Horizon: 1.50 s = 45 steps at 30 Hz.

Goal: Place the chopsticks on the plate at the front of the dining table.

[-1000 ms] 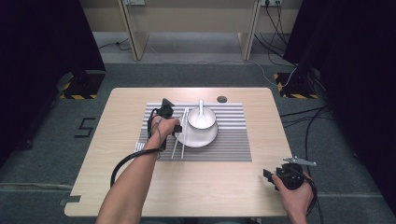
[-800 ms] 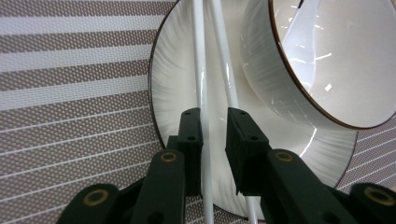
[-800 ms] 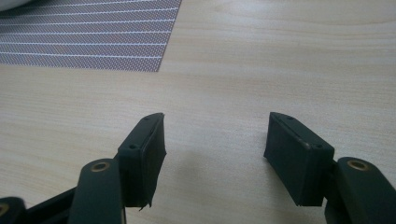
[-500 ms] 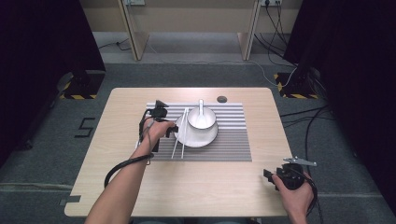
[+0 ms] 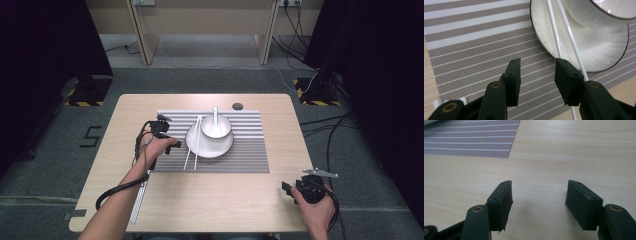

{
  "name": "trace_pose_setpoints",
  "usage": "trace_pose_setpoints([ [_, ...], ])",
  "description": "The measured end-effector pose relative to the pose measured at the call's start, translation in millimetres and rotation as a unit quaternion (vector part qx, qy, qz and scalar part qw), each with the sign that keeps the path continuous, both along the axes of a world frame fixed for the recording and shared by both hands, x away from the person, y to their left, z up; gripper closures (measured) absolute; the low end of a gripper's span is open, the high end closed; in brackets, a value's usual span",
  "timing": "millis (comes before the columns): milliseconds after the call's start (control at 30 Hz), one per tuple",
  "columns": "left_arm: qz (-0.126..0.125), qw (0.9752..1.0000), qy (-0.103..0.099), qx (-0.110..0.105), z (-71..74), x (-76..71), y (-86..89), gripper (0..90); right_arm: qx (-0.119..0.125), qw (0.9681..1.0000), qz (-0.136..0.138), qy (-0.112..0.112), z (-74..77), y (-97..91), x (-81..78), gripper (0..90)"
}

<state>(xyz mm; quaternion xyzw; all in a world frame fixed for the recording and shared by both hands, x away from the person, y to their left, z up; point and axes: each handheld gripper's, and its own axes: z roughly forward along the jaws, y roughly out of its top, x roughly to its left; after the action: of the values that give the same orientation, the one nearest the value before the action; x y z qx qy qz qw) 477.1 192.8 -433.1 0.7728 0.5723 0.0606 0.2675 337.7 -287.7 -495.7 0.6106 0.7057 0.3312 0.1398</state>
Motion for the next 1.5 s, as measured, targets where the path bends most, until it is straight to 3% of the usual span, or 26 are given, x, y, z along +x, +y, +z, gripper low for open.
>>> trace_pose_setpoints([
  [300,-0.046,0.9967,0.003,0.066,-5.8,-17.0,-5.6,50.7,-0.001,1.0000,0.000,0.001,0.4,0.9,-0.5,38.1],
  [633,-0.068,0.9926,0.025,0.097,-15.8,-25.2,-18.3,49.9,-0.002,1.0000,0.001,0.001,0.4,0.9,-0.6,38.1],
  [1000,-0.079,0.9920,0.036,0.092,-21.9,-29.7,-29.7,49.7,-0.002,1.0000,0.001,0.000,0.6,1.7,-0.6,38.1],
  [1500,-0.091,0.9910,0.036,0.091,-24.0,-33.2,-45.4,49.8,-0.002,1.0000,0.003,0.000,0.8,2.1,-0.6,38.1],
])
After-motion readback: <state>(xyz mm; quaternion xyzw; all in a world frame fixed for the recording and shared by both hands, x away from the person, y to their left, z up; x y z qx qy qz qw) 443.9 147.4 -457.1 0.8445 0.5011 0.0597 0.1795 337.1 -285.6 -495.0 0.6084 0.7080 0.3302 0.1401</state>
